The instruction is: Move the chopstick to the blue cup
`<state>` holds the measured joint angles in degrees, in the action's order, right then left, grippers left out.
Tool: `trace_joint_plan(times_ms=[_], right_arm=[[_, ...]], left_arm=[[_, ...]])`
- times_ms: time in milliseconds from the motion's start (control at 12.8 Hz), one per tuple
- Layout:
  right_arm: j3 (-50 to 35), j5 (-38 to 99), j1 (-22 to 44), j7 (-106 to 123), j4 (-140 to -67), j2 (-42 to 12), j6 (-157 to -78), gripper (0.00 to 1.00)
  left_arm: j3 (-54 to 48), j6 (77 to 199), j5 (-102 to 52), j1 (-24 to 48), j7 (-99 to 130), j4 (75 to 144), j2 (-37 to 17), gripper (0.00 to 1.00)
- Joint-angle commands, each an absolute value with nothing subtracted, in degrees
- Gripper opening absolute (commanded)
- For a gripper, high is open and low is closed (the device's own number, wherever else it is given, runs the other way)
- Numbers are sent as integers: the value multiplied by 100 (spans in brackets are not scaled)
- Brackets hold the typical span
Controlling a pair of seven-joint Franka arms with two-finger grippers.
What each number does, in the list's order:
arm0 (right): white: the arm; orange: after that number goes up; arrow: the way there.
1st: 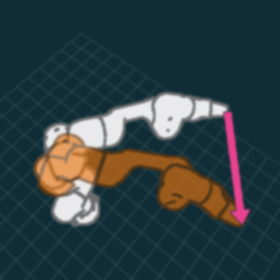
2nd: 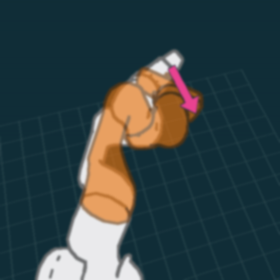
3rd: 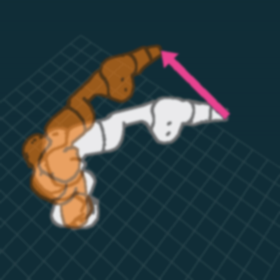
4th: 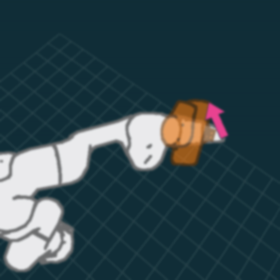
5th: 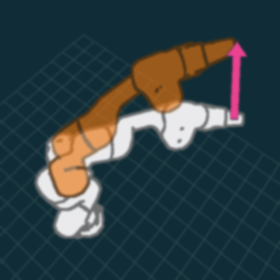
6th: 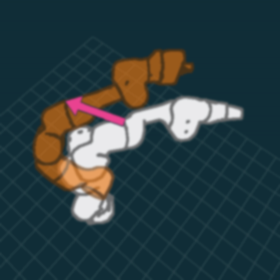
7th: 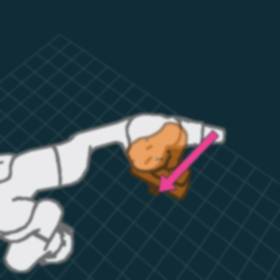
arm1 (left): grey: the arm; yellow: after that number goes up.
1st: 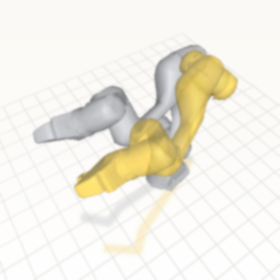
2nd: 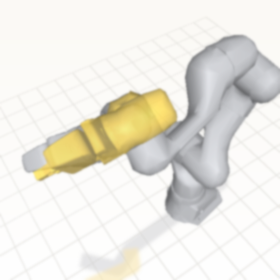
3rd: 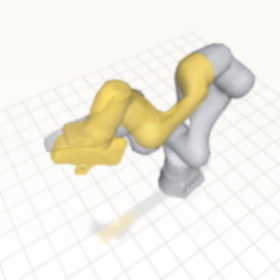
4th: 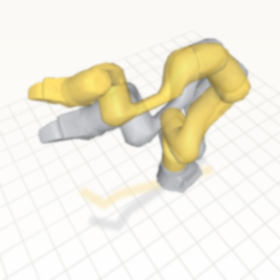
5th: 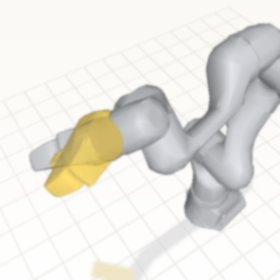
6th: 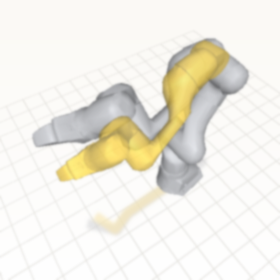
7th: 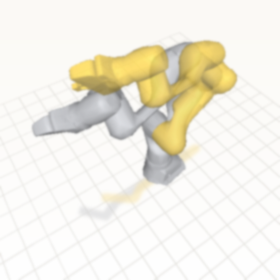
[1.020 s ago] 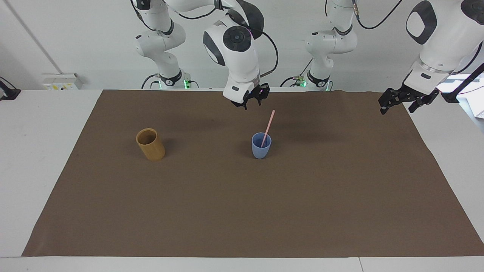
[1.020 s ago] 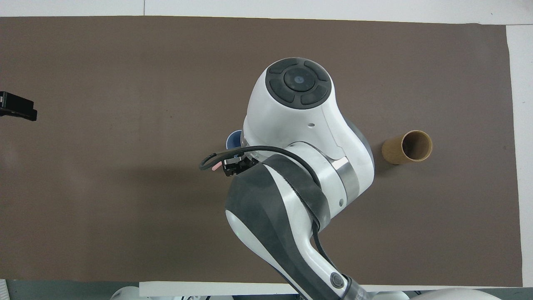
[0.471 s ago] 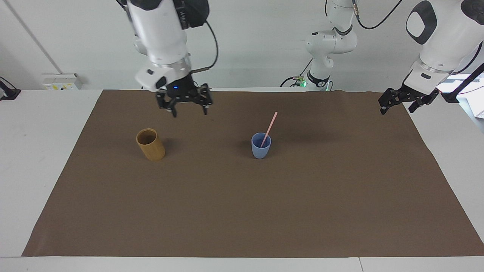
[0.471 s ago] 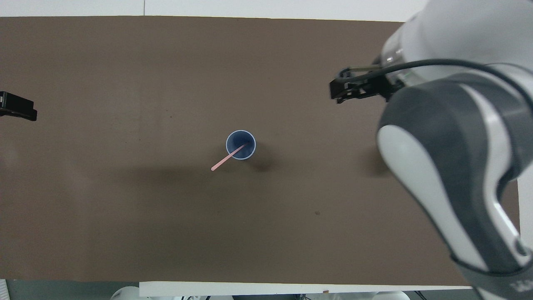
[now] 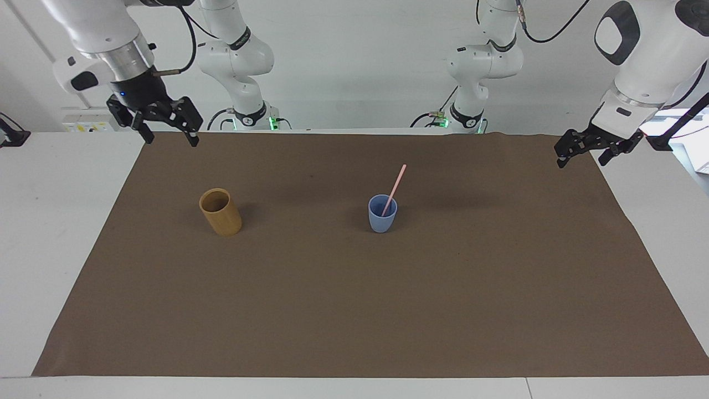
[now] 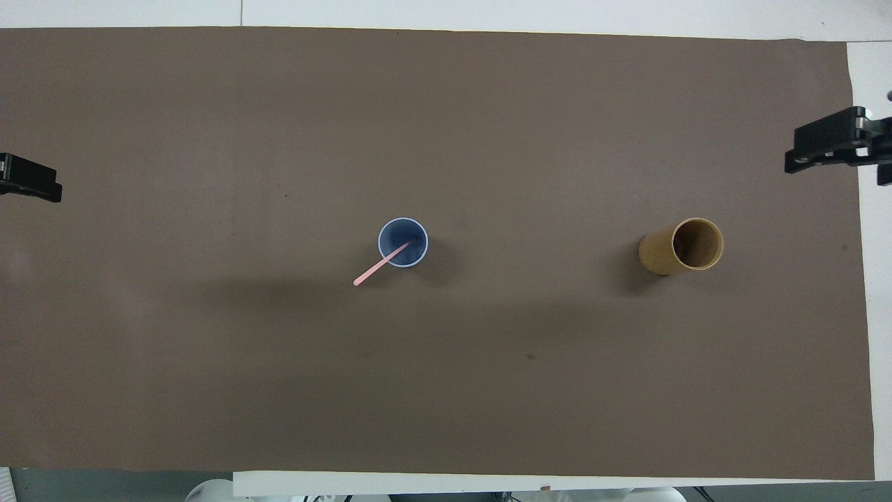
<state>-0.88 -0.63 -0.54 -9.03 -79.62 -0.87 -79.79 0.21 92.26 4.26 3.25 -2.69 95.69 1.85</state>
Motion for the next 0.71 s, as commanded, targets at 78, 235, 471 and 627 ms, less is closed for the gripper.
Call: trace_joint_plan(times_ms=[78,235,471,627], right_arm=[[-167,-202,-141,-502,-8543,281,-7962,100],[-167,-176,-184,-466,-8578,299,-7963,100],[-210,-123,-412,-440,-8596,343,-7840,100],[-211,-123,-396,-247,-8604,308,-7831,100]], left_arm=[[9,9193,457,299,-299,9589,211,100],[9,9193,457,290,-290,9589,211,100],[-17,9211,422,360,-299,9493,202,100],[-192,9080,404,422,-273,9291,263,100]])
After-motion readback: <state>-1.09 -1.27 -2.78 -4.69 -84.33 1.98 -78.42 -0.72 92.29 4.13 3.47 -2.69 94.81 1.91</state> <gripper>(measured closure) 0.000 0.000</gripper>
